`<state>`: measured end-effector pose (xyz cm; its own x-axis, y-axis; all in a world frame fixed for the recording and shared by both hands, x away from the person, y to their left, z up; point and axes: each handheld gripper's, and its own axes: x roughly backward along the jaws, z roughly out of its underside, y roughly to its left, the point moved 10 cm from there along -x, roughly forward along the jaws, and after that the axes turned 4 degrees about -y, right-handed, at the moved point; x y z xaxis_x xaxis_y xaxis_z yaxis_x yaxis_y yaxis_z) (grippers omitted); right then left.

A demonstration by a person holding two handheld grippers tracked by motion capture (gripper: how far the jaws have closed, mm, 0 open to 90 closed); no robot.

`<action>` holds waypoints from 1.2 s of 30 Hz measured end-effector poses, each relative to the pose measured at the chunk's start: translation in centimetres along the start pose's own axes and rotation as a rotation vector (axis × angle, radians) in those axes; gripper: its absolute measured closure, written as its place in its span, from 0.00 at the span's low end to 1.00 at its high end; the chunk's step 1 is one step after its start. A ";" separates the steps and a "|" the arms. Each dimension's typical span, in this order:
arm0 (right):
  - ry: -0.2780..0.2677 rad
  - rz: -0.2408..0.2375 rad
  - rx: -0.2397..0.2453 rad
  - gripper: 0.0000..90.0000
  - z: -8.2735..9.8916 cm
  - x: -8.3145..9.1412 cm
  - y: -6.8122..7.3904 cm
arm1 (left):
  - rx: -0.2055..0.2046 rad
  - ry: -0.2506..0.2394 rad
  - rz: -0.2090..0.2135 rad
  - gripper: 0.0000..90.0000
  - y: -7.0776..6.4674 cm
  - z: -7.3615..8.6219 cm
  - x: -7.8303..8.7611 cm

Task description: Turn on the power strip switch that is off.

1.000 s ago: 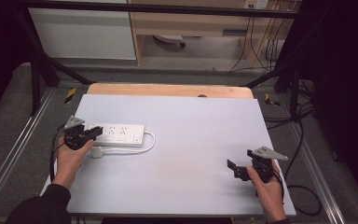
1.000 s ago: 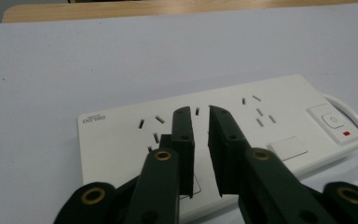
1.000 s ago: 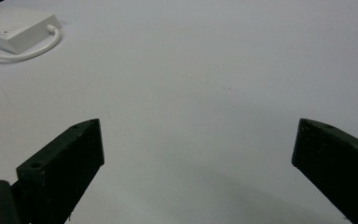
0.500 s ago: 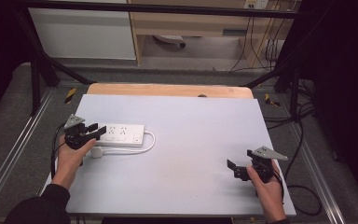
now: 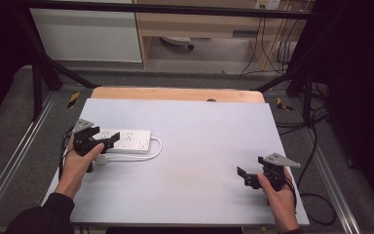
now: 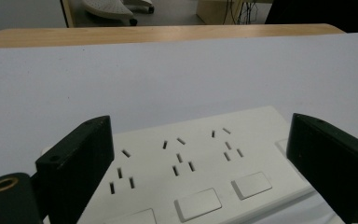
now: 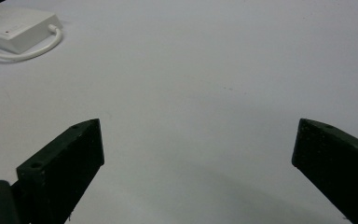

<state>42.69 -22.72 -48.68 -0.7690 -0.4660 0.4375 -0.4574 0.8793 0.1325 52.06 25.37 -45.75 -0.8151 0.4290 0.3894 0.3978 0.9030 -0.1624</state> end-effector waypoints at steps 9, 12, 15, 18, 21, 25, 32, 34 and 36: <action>0.000 0.000 0.000 0.03 0.0 0.0 0.0 | -0.005 -0.003 0.074 0.08 -1.9 -0.4 1.3; 0.000 0.001 0.000 0.03 0.0 0.0 0.0 | -0.010 -0.008 0.090 0.08 -2.4 -0.5 1.9; 0.000 0.001 -0.001 0.03 0.0 0.0 0.0 | -0.019 -0.015 0.102 0.08 -2.8 -0.7 2.6; 0.000 0.001 0.001 0.03 0.0 0.0 0.0 | -0.023 -0.028 0.113 0.09 -3.2 -0.8 3.4; 0.000 0.003 0.002 0.03 0.0 0.0 0.0 | -0.024 -0.033 0.120 0.09 -3.5 -0.6 4.2; 0.002 0.001 0.003 0.03 0.0 0.0 0.1 | -0.034 -0.040 0.128 0.09 -4.0 -0.3 5.3; 0.006 0.003 0.003 0.03 0.1 0.0 0.0 | -0.033 -0.053 0.136 0.09 -4.6 0.7 7.0; 0.006 0.004 0.001 0.03 0.1 0.0 0.0 | -0.043 -0.036 0.140 0.09 -4.7 1.3 7.4; 0.007 0.005 0.000 0.03 0.1 0.0 0.0 | -0.050 -0.028 0.137 0.09 -4.6 1.9 7.9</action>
<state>42.65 -22.68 -48.77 -0.7678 -0.4611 0.4447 -0.4540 0.8814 0.1302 43.00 24.61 -43.62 -0.7630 0.5490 0.3412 0.5257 0.8342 -0.1665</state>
